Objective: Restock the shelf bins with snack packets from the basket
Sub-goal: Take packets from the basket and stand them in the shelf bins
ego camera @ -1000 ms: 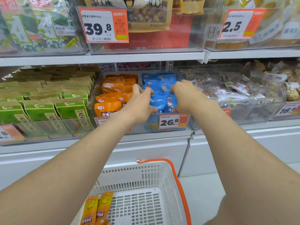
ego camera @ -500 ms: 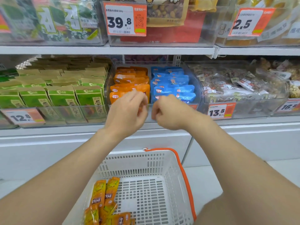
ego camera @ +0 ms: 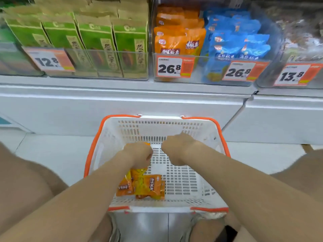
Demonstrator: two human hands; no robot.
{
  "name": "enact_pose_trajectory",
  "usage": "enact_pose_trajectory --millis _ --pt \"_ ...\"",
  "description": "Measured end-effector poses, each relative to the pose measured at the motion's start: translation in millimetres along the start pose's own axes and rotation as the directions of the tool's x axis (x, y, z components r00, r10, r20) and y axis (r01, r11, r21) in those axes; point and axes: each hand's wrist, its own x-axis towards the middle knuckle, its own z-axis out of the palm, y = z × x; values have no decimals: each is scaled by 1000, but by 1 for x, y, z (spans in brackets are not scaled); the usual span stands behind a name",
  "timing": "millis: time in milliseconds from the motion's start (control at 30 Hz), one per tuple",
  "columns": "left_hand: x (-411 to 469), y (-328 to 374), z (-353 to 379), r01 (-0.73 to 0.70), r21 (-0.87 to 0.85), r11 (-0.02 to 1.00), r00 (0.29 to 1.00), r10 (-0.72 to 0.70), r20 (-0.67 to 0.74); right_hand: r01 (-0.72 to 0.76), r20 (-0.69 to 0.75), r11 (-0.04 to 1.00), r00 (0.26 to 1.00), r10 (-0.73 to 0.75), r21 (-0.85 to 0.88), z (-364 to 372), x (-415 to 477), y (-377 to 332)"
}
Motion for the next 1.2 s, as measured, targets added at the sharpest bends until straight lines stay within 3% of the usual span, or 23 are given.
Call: enact_pose_trajectory --millis 100,200,367,500,567,667,833,900,1067,1200 --pt "18 7 41 -44 -9 999 975 45 219 9 19 1000 1000 -8 -30 8 13 -3" --pt "27 16 68 -113 27 993 939 98 328 0 30 1000 1000 0 -18 13 24 -1" --pt "23 38 96 -187 52 981 947 166 273 16 38 1000 999 -17 21 18 33 3" --pt "26 38 98 -141 -124 982 950 169 263 15 64 998 998 -19 66 17 34 10" --pt "28 30 87 -85 -321 943 967 156 202 4 77 996 997 -11 88 13 31 14" --pt "28 24 55 -82 -575 814 996 90 -14 -25 63 990 998 16 137 6 25 25" --pt "15 37 -10 -191 -865 464 960 -94 -263 -62 -36 951 996 76 301 -15 7 54" --pt "6 46 -35 -233 -910 343 943 -149 -297 -83 -84 921 989 124 380 -24 0 65" --pt "-21 61 -92 -364 -905 219 875 -253 -413 -78 -287 849 922 261 522 -51 -25 87" --pt "-45 75 -137 -498 -841 213 782 -309 -541 -59 -481 842 798 363 536 -83 -54 94"
